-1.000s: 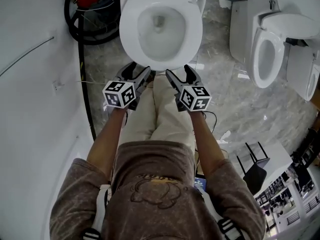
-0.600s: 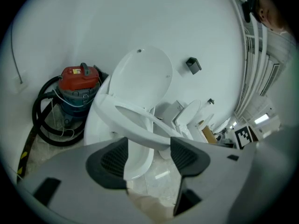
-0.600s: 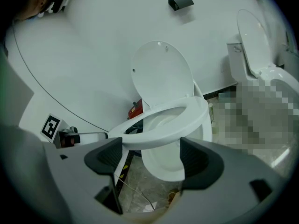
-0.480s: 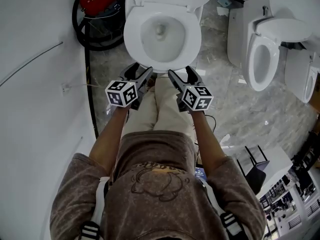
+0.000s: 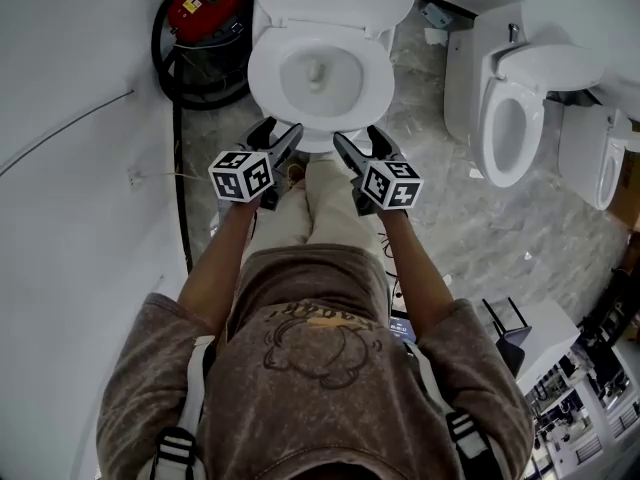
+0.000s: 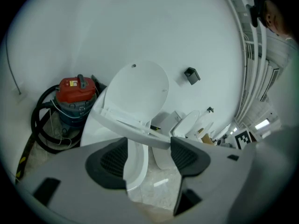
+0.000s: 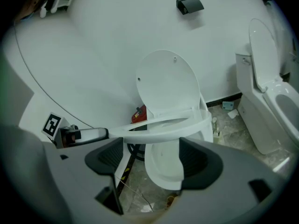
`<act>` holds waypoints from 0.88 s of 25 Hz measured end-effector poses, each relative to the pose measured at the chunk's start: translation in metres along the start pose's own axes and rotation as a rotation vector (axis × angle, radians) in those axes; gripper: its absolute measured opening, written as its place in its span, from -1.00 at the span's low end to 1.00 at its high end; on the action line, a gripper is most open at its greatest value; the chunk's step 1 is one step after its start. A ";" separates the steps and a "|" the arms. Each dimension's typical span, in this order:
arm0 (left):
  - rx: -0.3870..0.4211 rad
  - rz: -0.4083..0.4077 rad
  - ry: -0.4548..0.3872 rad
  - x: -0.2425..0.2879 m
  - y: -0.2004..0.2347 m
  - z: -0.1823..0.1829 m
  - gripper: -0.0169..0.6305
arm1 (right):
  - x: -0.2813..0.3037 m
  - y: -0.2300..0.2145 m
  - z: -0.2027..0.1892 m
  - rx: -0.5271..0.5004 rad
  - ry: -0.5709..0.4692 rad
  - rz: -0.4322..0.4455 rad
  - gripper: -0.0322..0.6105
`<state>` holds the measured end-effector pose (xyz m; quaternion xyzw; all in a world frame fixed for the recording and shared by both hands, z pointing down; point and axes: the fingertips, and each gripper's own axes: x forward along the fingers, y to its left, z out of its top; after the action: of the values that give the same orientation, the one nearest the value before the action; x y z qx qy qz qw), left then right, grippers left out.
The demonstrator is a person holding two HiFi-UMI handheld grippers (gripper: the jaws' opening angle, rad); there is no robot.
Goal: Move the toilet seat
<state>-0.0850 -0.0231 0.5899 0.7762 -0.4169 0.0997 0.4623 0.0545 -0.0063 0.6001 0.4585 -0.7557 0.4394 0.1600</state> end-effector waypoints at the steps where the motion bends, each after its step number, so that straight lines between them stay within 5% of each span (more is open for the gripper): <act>1: -0.002 0.002 -0.002 0.000 -0.001 0.003 -0.08 | -0.001 0.000 0.002 -0.001 0.005 0.000 0.25; 22: -0.010 0.037 -0.039 0.008 -0.022 0.059 -0.08 | -0.004 0.006 0.063 0.031 0.008 0.031 0.19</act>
<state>-0.0774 -0.0696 0.5471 0.7678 -0.4404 0.0910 0.4563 0.0616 -0.0534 0.5586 0.4473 -0.7551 0.4556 0.1489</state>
